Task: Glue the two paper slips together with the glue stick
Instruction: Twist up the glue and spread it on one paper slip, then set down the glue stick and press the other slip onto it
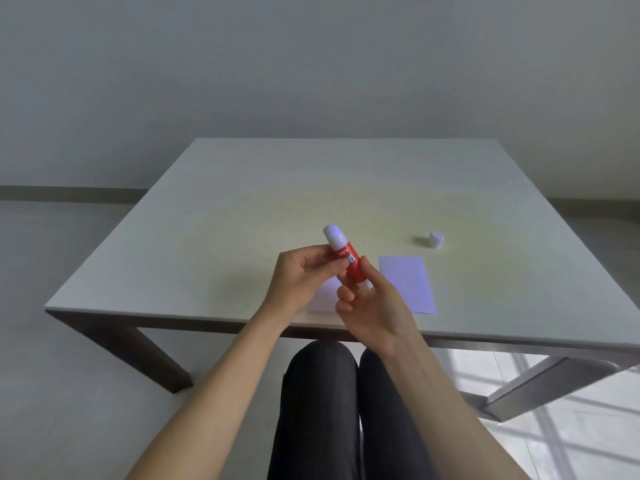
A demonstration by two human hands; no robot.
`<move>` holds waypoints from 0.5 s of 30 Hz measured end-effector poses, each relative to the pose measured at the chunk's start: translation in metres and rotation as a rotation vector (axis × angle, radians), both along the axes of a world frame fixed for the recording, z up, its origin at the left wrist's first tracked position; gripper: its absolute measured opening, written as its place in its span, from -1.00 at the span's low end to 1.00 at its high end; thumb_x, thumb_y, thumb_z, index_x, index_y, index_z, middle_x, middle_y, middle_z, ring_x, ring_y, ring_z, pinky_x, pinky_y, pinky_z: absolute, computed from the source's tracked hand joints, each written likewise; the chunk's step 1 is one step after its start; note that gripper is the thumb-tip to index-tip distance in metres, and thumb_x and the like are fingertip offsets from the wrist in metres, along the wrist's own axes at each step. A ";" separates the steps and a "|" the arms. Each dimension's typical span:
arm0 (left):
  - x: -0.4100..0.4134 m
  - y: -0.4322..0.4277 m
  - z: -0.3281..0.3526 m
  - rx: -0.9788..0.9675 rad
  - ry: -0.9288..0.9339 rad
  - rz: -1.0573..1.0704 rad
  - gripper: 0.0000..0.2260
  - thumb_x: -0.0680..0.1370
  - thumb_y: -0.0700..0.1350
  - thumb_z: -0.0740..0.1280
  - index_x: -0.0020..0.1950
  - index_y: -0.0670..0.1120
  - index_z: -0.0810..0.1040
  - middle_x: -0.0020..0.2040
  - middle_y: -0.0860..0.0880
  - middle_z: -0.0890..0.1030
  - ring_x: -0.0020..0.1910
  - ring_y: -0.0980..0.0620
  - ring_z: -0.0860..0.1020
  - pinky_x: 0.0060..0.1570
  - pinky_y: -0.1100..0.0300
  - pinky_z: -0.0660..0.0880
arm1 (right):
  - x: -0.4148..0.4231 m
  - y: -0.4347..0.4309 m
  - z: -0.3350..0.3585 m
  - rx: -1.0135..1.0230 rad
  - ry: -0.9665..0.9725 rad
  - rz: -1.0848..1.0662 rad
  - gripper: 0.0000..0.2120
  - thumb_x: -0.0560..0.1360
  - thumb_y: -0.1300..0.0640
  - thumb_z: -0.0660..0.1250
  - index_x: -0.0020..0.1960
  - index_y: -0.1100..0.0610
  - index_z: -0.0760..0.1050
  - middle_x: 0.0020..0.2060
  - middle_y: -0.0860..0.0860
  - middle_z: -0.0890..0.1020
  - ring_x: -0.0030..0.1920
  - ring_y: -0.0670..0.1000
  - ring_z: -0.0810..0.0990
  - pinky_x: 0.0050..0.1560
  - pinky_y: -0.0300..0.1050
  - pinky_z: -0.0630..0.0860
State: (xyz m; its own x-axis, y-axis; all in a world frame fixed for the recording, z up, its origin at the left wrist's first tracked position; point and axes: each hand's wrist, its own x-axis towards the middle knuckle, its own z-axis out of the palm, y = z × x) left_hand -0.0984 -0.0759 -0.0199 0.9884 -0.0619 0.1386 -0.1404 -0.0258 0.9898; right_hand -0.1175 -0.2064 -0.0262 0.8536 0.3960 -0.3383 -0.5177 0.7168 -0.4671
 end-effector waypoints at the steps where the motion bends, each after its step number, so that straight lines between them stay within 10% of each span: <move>1: 0.001 0.000 0.000 -0.020 0.005 0.027 -0.89 0.40 -0.18 0.45 -0.15 0.02 0.70 -0.21 0.06 0.73 -0.12 0.12 0.67 -0.05 0.37 0.50 | 0.000 -0.001 0.001 -0.068 -0.010 0.016 -0.80 0.52 0.00 0.28 -0.11 0.11 0.58 -0.31 0.00 0.60 -0.49 -0.07 0.42 -0.49 -0.29 0.35; 6: 0.036 0.023 0.020 0.223 -0.117 0.349 -0.93 0.32 -0.01 0.50 -0.29 0.16 0.64 -0.30 0.24 0.67 -0.26 0.36 0.61 -0.18 0.50 0.45 | -0.004 -0.003 0.004 -0.511 -0.153 0.038 -0.74 0.51 0.10 0.33 0.18 0.10 0.45 -0.26 0.04 0.66 -0.47 -0.04 0.42 -0.39 -0.23 0.33; 10: 0.078 0.052 0.028 0.489 -0.162 0.516 -0.93 0.38 0.02 0.42 -0.27 0.05 0.62 -0.35 0.18 0.64 -0.33 0.39 0.56 -0.19 0.42 0.42 | -0.013 0.005 -0.003 -1.217 -0.624 0.022 -0.70 0.48 0.09 0.35 0.21 0.02 0.52 -0.17 -0.08 0.56 -0.39 -0.14 0.42 -0.20 -0.26 0.41; 15: 0.101 0.056 0.008 0.576 -0.150 0.526 -0.75 0.44 0.04 0.37 -0.31 -0.11 0.59 -0.43 0.10 0.61 -0.35 0.30 0.54 -0.28 0.57 0.34 | -0.021 0.013 -0.025 -1.851 -1.109 0.040 -0.47 0.50 0.09 0.31 0.43 0.09 0.29 0.17 0.07 0.48 0.08 0.10 0.49 -0.05 -0.06 0.47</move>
State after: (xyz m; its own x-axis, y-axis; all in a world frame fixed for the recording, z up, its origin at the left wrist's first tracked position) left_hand 0.0030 -0.0204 -0.0117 0.8811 0.3059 0.3606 -0.0979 -0.6281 0.7720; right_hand -0.1382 -0.1929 -0.0512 0.9212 0.3042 0.2427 0.3861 -0.7923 -0.4724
